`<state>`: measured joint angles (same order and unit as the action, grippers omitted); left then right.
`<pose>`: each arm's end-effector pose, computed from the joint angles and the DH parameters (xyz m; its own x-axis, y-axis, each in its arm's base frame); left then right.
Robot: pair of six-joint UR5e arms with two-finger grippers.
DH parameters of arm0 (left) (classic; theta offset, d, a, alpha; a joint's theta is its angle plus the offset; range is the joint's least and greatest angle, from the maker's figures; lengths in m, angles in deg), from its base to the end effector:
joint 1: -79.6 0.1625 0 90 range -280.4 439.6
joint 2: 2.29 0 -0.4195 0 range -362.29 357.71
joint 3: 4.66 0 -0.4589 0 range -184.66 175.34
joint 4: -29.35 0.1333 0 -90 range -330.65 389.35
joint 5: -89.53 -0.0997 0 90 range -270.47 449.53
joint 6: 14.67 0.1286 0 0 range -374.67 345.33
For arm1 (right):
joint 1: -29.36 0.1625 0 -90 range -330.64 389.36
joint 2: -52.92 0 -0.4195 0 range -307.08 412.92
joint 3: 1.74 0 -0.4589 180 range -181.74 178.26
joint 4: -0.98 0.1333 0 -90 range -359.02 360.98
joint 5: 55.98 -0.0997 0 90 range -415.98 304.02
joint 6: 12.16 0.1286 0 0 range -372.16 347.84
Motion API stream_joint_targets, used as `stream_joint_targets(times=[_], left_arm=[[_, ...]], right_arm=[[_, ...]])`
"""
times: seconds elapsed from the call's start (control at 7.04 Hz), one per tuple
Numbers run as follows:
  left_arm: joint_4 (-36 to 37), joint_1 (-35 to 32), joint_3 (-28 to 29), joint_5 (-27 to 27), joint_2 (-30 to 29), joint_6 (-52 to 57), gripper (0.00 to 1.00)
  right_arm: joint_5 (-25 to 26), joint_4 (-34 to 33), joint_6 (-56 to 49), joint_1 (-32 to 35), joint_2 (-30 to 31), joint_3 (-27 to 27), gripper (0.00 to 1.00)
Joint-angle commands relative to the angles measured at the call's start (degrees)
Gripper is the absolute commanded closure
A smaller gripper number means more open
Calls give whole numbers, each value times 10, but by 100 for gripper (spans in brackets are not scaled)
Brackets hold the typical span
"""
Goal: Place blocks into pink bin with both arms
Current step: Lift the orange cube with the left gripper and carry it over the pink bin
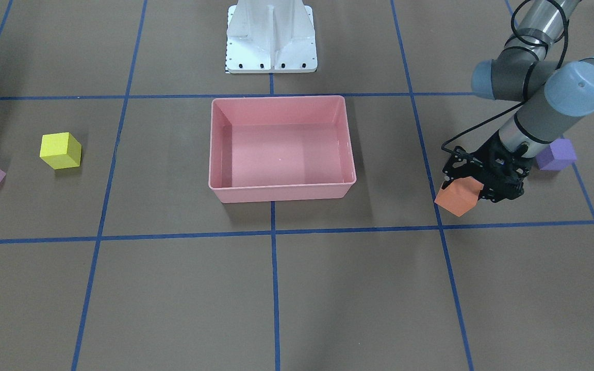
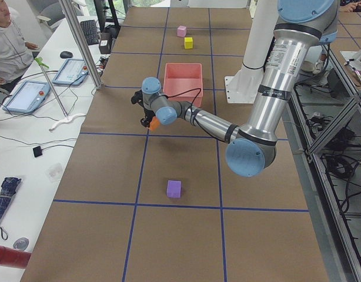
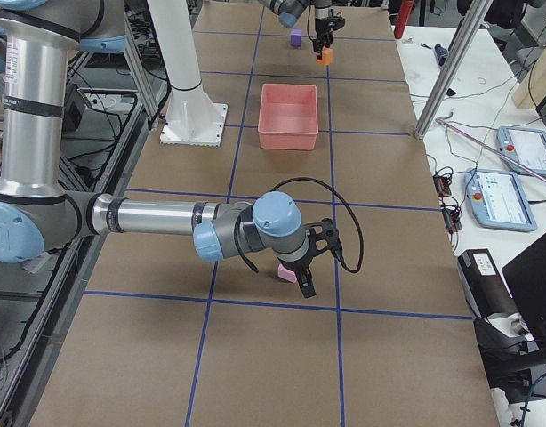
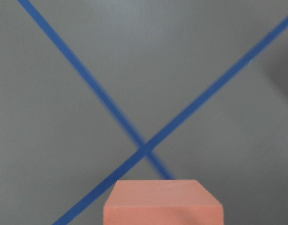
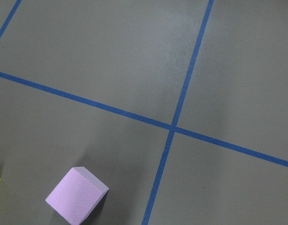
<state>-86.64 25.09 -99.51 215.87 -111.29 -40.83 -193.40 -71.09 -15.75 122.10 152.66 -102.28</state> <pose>0.3598 -0.6029 0.3642 0.5178 0.5192 -0.6800 -0.1628 0.8401 0.5175 0.0630 -0.5078 0.6199 0.6886 -0.2627 0.6759 -0.0022 0.9313 0.3641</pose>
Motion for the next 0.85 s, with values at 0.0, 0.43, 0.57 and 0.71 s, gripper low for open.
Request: stream_joint_targets(times=[0.0, 0.43, 0.57, 0.71], left_arm=[[32, 52, -41, -4, -72, -181, 66], [235, 186, -100, -139, -183, -261, 64], [256, 232, -99, -190, -190, -276, 32], [256, 246, -101, -247, -188, -300, 0]], right_arm=[[1, 8, 92, -30, -9, -6, 0], [19, 88, 261, -91, -14, -6, 1], [42, 89, 281, -113, -14, -7, 1], [75, 92, 315, -145, -14, -8, 1]])
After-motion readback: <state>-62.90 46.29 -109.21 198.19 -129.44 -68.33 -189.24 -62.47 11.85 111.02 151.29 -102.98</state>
